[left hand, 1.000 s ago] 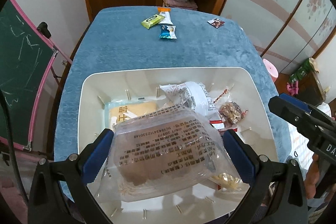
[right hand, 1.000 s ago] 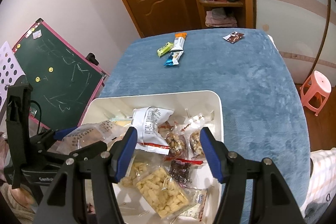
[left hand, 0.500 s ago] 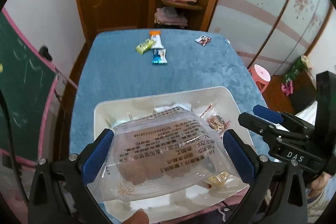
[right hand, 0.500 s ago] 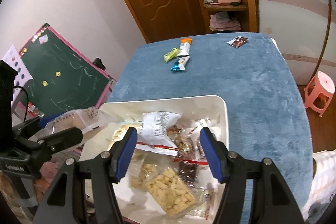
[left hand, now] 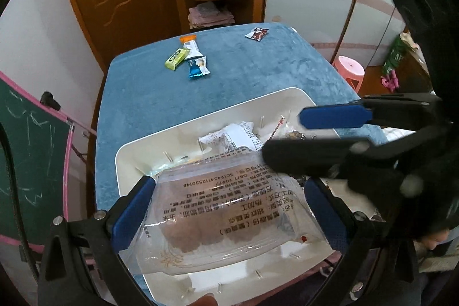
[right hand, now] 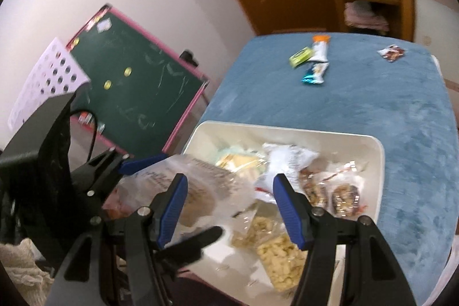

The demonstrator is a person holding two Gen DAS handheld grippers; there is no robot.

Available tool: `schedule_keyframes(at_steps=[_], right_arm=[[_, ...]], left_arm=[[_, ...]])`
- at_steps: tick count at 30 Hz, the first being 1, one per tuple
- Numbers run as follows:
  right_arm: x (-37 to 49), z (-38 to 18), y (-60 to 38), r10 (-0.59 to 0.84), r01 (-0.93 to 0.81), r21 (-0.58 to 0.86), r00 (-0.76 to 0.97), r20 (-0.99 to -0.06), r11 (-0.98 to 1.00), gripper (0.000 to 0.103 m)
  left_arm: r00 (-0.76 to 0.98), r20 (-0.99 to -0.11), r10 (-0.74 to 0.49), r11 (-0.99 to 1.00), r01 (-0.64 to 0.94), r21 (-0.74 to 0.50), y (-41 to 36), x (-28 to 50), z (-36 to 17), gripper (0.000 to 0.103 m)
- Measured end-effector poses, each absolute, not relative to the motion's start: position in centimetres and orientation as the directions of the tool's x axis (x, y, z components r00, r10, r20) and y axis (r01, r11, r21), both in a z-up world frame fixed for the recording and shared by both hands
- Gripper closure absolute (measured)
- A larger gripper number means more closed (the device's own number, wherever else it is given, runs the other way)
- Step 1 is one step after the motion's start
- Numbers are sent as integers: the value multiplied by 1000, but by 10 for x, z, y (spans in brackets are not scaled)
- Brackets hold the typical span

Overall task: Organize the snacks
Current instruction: 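Lower the clear bread bag into the tray and open the left gripper, then lift both grippers from the tray and move toward the remaining snacks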

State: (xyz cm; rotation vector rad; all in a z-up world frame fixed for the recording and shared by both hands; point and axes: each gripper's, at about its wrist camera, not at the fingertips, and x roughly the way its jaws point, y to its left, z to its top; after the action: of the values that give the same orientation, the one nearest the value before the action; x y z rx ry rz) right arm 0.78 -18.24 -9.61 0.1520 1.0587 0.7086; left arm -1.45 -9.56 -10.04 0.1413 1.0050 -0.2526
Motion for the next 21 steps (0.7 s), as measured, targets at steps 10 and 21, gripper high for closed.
schedule_keyframes(at_steps=[10,21], right_arm=[[23,-118,-163,539,-429,417,215,-815,801,40],[41,-119,-171,518,-377,411,246,-819,830,40]], left_arm=[[571,-805,-159,957,288,16,-94,-11,-93,0],[543,-827,-143,963,269,10,-83,14,-102,0]])
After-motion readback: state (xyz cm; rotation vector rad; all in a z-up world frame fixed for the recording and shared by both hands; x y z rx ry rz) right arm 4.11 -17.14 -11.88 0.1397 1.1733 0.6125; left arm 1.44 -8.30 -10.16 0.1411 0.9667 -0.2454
